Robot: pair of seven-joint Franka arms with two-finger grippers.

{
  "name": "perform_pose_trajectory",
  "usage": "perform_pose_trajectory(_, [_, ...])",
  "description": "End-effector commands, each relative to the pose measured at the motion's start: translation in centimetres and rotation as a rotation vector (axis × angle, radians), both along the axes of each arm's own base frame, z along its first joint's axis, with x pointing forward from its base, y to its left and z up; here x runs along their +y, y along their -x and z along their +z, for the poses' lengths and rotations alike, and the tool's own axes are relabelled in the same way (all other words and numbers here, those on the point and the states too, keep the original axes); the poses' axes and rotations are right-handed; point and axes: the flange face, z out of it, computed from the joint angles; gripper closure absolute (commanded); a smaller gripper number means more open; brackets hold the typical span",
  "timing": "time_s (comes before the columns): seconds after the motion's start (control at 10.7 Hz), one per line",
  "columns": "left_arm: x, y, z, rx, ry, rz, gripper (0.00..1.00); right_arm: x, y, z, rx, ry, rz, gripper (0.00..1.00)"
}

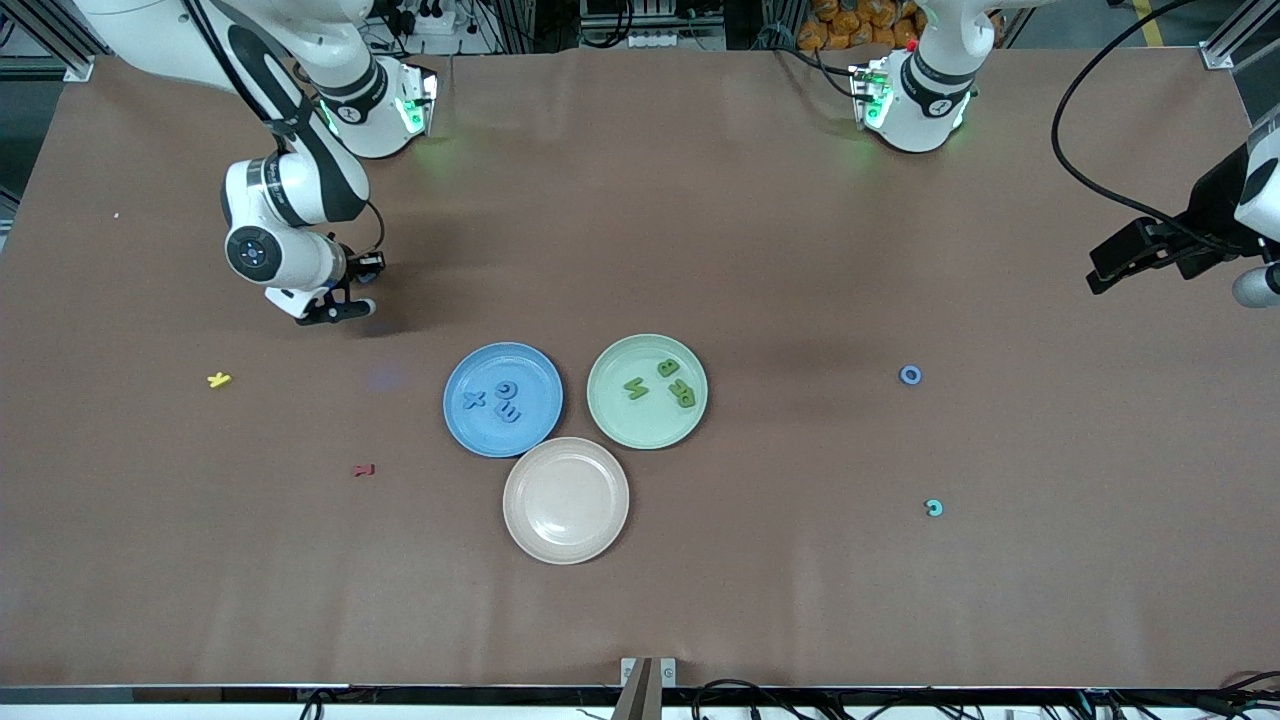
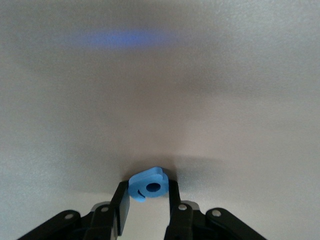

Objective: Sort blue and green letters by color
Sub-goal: 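Place the blue a on the blue plate with the right gripper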

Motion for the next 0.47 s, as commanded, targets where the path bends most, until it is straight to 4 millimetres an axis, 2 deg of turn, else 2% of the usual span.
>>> perform_pose_trajectory(0.0, [0.4, 0.5, 0.7, -0.001, -0.031, -0.019, 0.0, 0.1, -1.5, 1.2, -0.04, -0.01, -0.004, 1.0])
perform_pose_trajectory(0.28, [0.6, 0.5, 0.7, -0.002, -0.031, -0.018, 0.0, 0.1, -6.8, 5.2, -0.066, -0.001, -0.008, 1.0])
perform_pose_trajectory(0.37, [0.7, 0.6, 0.8, -0.004, -0.031, -0.016, 0.0, 0.9, -8.8, 6.9, -0.093, -0.028, -0.038, 1.0])
